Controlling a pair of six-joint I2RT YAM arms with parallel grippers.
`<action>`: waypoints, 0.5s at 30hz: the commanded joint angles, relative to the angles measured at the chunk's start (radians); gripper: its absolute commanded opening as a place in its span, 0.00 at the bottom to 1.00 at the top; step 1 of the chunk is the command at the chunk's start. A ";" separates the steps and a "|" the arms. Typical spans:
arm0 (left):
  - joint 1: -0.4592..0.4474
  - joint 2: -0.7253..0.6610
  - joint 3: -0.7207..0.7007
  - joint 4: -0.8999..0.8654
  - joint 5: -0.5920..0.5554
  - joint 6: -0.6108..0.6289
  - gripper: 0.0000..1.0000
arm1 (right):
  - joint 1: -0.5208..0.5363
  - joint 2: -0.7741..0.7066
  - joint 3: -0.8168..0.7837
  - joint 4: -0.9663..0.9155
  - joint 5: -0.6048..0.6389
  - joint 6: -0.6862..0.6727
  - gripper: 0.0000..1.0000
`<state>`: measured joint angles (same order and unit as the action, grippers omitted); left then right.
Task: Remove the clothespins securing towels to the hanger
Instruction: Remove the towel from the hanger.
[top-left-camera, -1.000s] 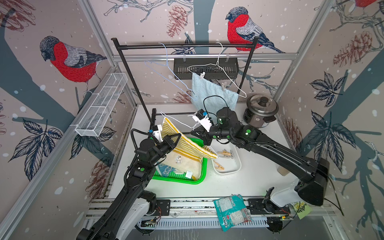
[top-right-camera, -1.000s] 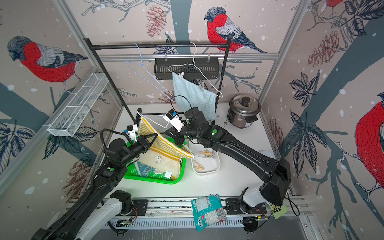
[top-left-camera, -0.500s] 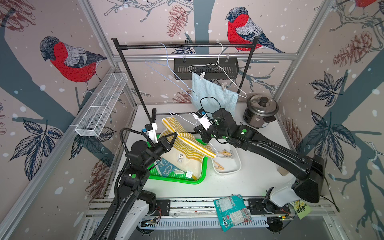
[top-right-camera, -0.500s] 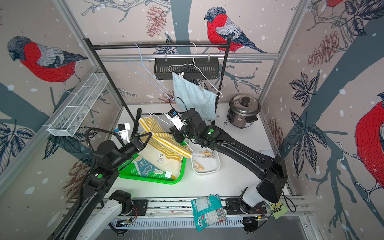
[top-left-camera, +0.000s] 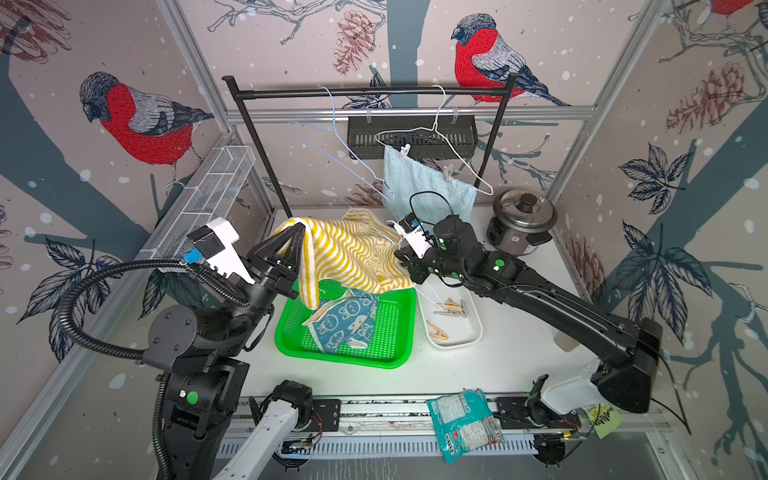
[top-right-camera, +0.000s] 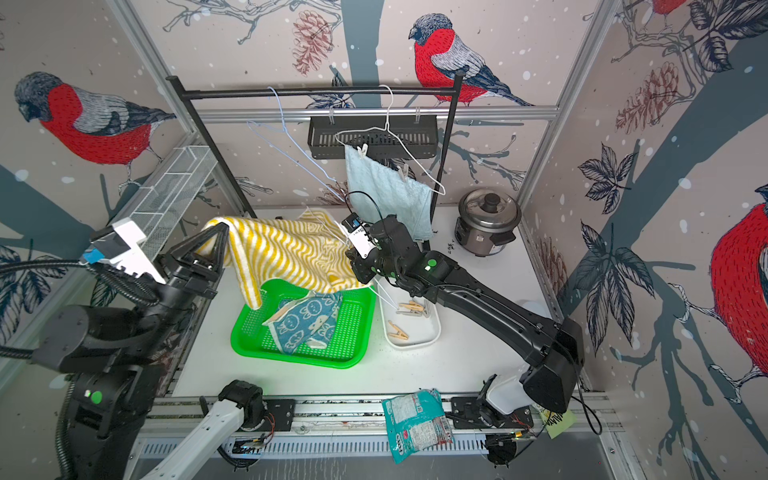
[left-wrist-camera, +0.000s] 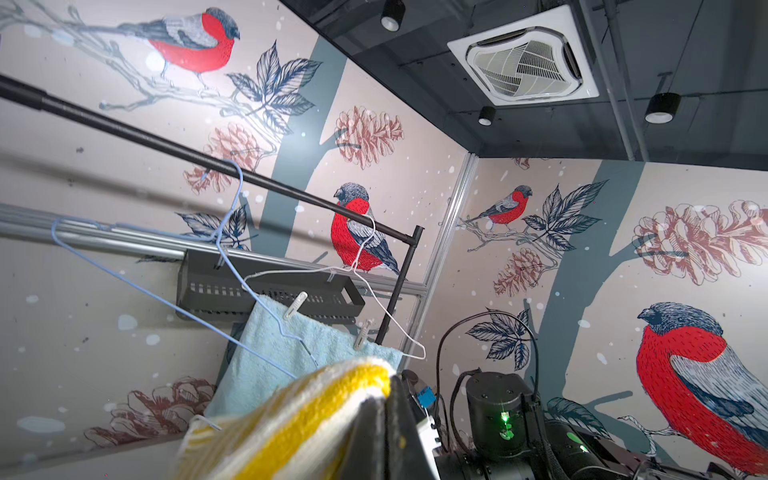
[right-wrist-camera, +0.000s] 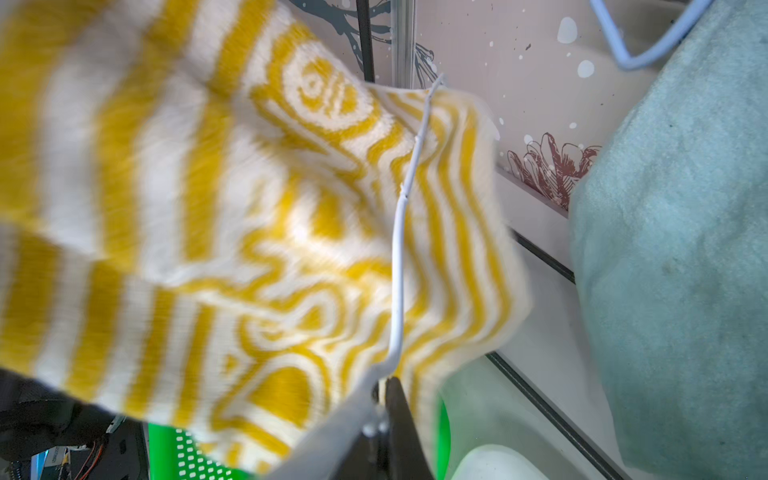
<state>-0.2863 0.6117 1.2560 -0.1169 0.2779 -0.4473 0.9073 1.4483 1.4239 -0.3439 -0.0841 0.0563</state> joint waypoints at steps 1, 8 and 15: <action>-0.001 0.019 0.069 0.006 -0.014 0.083 0.00 | 0.000 -0.023 -0.010 0.001 0.044 0.006 0.00; -0.001 0.034 0.148 -0.032 -0.040 0.114 0.00 | 0.001 -0.094 -0.056 -0.033 0.104 0.006 0.00; 0.000 0.020 0.049 -0.047 0.006 0.035 0.00 | -0.001 -0.189 -0.111 -0.076 0.151 0.047 0.00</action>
<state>-0.2863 0.6468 1.3449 -0.1761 0.2626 -0.3702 0.9070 1.2842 1.3277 -0.4053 0.0273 0.0769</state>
